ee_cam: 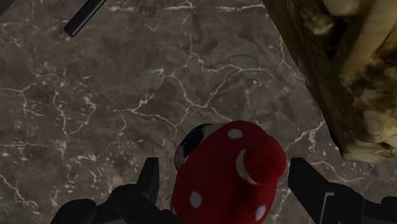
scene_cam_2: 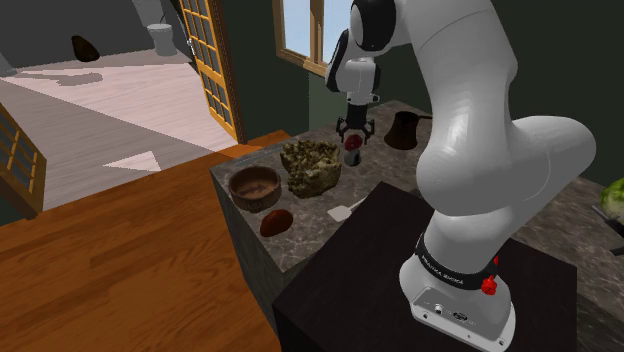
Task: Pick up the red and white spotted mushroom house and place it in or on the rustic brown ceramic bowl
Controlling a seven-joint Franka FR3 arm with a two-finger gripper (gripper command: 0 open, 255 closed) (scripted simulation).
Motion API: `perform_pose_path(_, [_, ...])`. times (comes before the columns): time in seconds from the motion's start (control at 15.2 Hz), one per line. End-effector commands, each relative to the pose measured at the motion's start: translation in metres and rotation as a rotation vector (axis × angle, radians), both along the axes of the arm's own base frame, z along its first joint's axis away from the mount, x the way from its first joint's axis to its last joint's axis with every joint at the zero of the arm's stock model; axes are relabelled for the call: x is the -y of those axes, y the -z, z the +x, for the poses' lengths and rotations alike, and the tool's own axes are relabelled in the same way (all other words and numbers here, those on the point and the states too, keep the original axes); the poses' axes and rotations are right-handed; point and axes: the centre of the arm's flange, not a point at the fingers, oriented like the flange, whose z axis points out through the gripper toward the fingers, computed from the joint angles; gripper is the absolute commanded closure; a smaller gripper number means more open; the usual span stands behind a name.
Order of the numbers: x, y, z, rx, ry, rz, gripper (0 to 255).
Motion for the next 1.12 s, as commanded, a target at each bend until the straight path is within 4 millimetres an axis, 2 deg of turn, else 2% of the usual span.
perform_pose_path(0.0, [0.000, 0.000, 0.000, 0.000, 0.000, 0.000, 0])
perform_pose_path(0.07, [0.000, 0.000, 0.000, 0.000, 0.000, 0.000, 0])
perform_pose_path(0.13, [0.000, 0.000, 0.000, 0.000, 0.000, 0.000, 255])
perform_pose_path(0.73, [0.000, 0.000, 0.000, 0.000, 0.000, 0.000, 255])
perform_pose_path(1.06, [0.000, -0.026, 0.000, 0.000, 0.000, 0.000, 255])
